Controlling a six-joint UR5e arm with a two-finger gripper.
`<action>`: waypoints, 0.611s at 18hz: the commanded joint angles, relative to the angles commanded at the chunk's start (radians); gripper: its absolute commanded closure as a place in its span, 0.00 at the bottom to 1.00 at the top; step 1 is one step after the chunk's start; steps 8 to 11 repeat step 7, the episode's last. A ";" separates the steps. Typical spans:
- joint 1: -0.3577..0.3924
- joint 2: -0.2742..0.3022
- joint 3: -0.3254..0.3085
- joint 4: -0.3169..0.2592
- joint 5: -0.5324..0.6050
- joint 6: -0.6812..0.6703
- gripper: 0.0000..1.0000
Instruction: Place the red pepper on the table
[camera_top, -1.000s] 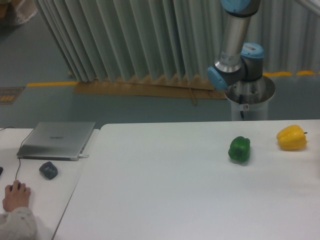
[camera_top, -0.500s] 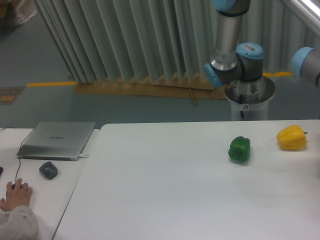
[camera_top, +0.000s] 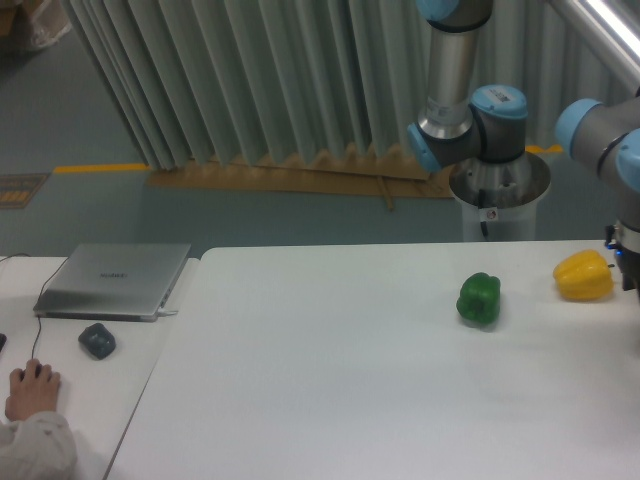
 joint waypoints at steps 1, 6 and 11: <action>0.002 0.008 -0.002 -0.037 -0.005 0.000 0.00; 0.002 0.054 -0.024 -0.071 -0.005 0.000 0.00; 0.005 0.055 -0.032 -0.069 -0.006 0.002 0.00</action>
